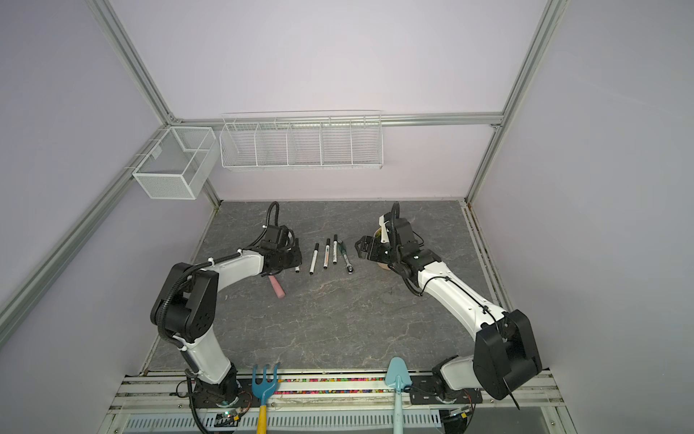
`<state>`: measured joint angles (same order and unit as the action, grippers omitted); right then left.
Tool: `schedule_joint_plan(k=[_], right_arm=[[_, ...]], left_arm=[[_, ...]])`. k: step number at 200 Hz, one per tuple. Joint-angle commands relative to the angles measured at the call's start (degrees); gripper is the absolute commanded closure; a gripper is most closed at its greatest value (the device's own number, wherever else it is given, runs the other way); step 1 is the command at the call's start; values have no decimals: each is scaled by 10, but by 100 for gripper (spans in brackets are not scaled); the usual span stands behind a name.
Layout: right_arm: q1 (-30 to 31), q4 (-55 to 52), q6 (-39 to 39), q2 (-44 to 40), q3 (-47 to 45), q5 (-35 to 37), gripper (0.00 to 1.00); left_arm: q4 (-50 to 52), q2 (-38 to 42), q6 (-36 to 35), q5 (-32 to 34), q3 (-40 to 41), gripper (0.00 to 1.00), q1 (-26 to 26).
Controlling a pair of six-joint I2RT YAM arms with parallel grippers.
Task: Insert pens into pen caps
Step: Place the pen at the center of the table, then reset both arms
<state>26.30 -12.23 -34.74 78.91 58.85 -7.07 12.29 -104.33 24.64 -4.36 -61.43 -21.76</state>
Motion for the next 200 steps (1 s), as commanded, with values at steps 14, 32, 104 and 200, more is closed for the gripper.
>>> schedule_joint_plan(k=[14, 32, 104, 200], right_arm=[[-25, -18, -8, -40, -39, 50, 10], [-42, -24, -13, -60, -70, 87, 10], [-141, -98, -6, -205, -190, 385, 1], [-188, 391, 294, -85, -375, 436, 9]], left_arm=[[-2, -20, 10, -27, -16, 84, -7], [-18, -22, 15, -33, -10, 78, -19], [-87, 21, 15, -39, 22, 53, -46], [-147, 308, -63, 296, 187, 1, 27]])
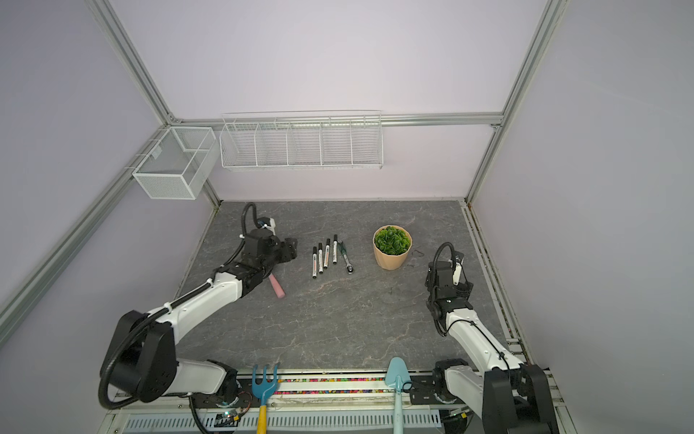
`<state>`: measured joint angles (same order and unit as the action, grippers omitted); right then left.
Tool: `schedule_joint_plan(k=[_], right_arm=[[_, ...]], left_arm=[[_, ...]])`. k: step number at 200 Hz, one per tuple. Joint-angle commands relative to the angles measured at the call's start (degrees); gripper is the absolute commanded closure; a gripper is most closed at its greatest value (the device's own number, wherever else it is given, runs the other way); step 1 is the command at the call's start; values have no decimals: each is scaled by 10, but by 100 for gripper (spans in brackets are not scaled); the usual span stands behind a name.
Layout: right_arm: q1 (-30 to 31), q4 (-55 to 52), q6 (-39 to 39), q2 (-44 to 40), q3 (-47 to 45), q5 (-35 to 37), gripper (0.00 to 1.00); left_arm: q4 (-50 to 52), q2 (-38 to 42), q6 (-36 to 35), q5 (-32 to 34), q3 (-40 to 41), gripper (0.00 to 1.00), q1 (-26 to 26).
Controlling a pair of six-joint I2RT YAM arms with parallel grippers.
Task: Insert pens into pen caps
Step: Reset both arms
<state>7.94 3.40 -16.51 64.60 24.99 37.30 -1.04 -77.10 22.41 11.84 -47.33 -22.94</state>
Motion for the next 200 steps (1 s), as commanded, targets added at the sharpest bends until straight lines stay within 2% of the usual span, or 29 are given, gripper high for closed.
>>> schedule_joint_plan(k=[1, 12, 27, 41, 50, 58, 63, 67, 72, 79, 82, 91, 98, 104, 117, 126, 136, 150, 155, 163, 173, 186, 189, 200], right_arm=[[-4, 244, 117, 62, -37, -9, 9], [-6, 277, 134, 84, -30, -37, 9], [-6, 415, 175, 125, -54, -88, 11], [-7, 458, 207, 180, -48, -141, 11], [-10, 534, 224, 221, -54, -160, 11], [-23, 489, 211, 208, -47, -190, 11], [-40, 448, 193, 192, -41, -231, 11], [-56, 453, 187, 197, -43, -268, 11], [-72, 497, 186, 225, -52, -303, 12], [-78, 572, 185, 262, -57, -314, 12], [-81, 553, 184, 257, -54, -322, 12], [-87, 413, 177, 219, -17, -333, 12], [-87, 477, 181, 237, -32, -337, 12], [-88, 523, 182, 249, -44, -338, 12], [-88, 442, 180, 225, -25, -340, 12], [-88, 482, 181, 238, -34, -340, 12], [-88, 475, 181, 236, -32, -341, 12], [-87, 467, 182, 233, -31, -341, 12], [-88, 476, 182, 236, -32, -340, 12], [-88, 464, 181, 233, -29, -341, 12], [-89, 461, 181, 231, -29, -342, 12], [-89, 465, 181, 232, -30, -342, 12], [-89, 462, 180, 231, -29, -342, 12], [-88, 463, 180, 232, -29, -342, 12]], left_arm=[[-14, 37, -41, 138, 48, 1, 40], [-24, 55, -41, 186, 76, 1, 65], [-36, 81, -37, 263, 111, 1, 89], [-60, 95, -65, 312, 141, 1, 99], [-87, 94, -103, 323, 158, 1, 102], [-98, 87, -114, 335, 165, 1, 103], [-102, 80, -117, 338, 166, 1, 105], [-107, 72, -117, 338, 168, 1, 106], [-116, 63, -118, 335, 170, 1, 107], [-139, 47, -121, 329, 177, 1, 108], [-151, 41, -122, 324, 181, 1, 108], [-186, 21, -118, 312, 192, 1, 108], [-224, 4, -131, 299, 198, 1, 110], [-204, -5, -124, 292, 183, 1, 110], [-206, -26, -131, 289, 164, 1, 111], [-217, -39, -139, 292, 157, 1, 112], [-284, -50, -171, 278, 169, 1, 112], [-369, -75, -222, 226, 188, 1, 117], [-400, -88, -226, 185, 198, 1, 128], [-461, -102, -224, 139, 219, 0, 149], [-439, -84, -186, 101, 241, 1, 174], [-591, -128, -200, 82, 282, 1, 188], [-586, -126, -201, 78, 280, 1, 189], [-451, -94, -194, 54, 242, 1, 190]])
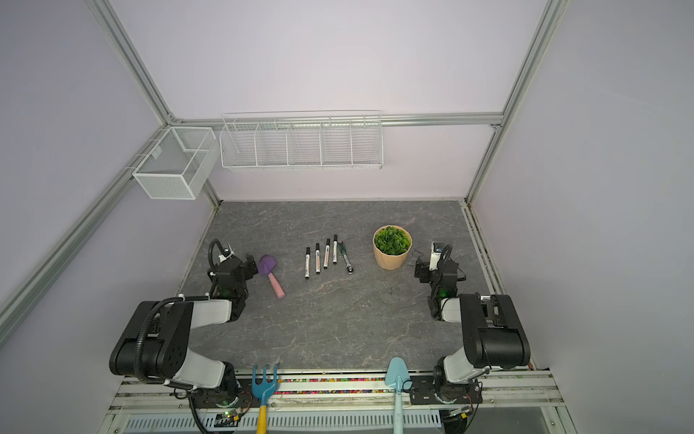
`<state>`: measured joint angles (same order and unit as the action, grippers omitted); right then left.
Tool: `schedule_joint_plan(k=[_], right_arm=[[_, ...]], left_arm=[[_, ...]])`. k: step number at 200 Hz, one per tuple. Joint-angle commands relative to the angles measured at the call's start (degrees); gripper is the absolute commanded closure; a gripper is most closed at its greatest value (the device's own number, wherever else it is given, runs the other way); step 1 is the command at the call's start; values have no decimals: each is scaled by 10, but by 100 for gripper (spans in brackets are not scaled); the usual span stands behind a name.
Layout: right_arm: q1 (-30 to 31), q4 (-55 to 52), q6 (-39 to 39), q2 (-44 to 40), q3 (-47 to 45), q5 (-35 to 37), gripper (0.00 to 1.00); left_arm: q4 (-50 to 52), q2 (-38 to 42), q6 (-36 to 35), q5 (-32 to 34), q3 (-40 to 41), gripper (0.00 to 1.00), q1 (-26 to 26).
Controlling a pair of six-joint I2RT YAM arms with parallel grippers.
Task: Insert pens into pen caps
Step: Reset both arms
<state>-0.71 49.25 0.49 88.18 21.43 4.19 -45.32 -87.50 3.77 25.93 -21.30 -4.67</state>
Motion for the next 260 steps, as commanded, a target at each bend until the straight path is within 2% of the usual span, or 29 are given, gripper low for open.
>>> schedule_joint_plan(k=[1, 5, 21, 45, 68, 83, 260], right_arm=[[-2, 5, 10, -3, 6, -10, 12], [-2, 5, 10, -4, 6, -10, 12], [-1, 3, 11, -5, 7, -10, 12], [-1, 4, 11, -5, 6, -10, 12], [-1, 3, 11, -4, 6, -10, 12], [-1, 4, 11, -5, 6, -10, 12], [0, 3, 11, -3, 7, -8, 12]], left_arm=[[2, 11, -7, -88, -24, 1, 7], [27, 9, -6, -85, -38, 1, 7], [-92, -21, -21, -78, -6, 1, 7], [-13, 1, -7, -70, -26, 1, 4], [-87, -19, -26, -79, -5, 1, 3], [-58, -10, -22, -80, -11, 1, 2], [-66, -15, -19, -81, -12, 1, 4]])
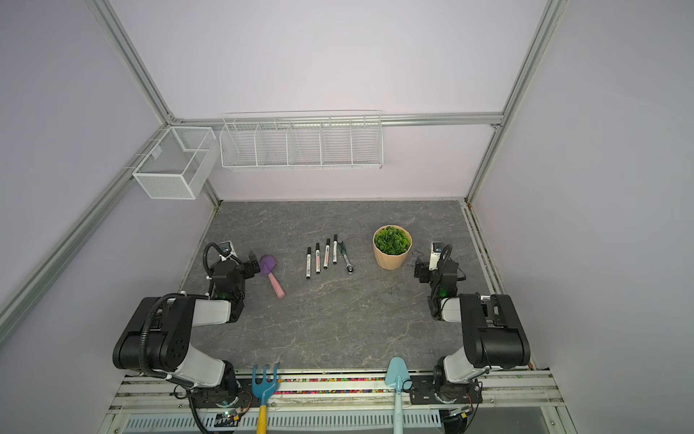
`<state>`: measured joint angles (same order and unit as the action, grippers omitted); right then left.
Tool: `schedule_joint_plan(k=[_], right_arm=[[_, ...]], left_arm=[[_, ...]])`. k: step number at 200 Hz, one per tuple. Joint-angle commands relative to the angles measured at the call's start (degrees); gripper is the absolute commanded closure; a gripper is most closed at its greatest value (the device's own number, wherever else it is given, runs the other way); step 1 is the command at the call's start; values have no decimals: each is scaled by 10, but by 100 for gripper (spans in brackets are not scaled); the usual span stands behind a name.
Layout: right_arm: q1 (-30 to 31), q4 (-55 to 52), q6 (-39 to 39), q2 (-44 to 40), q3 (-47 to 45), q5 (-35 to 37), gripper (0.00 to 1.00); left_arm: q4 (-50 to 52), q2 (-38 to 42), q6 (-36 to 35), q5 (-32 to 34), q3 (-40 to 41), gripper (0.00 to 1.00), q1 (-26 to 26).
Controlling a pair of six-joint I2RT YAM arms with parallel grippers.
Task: Insert pens into pen caps
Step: Reset both arms
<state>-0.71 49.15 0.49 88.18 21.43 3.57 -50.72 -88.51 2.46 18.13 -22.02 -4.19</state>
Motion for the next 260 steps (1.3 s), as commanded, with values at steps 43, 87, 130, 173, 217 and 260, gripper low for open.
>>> schedule_joint_plan(k=[43, 87, 130, 173, 217, 260], right_arm=[[5, 4, 14, -5, 7, 7, 12], [5, 5, 14, -5, 5, 8, 12], [4, 6, 14, -4, 7, 7, 12], [3, 4, 13, -4, 7, 6, 12], [3, 3, 12, -3, 7, 3, 12], [-5, -9, 9, -7, 11, -18, 12]], left_arm=[[-12, -5, -6, -3, -5, 100, -1], [-15, -5, -7, -3, -4, 1, -1], [-16, -6, -8, -2, -3, 1, -1], [-16, -5, -7, -3, -3, 1, -1], [-10, -5, -5, -6, -6, 0, 0], [-11, -5, -5, -7, -6, 0, 1]])
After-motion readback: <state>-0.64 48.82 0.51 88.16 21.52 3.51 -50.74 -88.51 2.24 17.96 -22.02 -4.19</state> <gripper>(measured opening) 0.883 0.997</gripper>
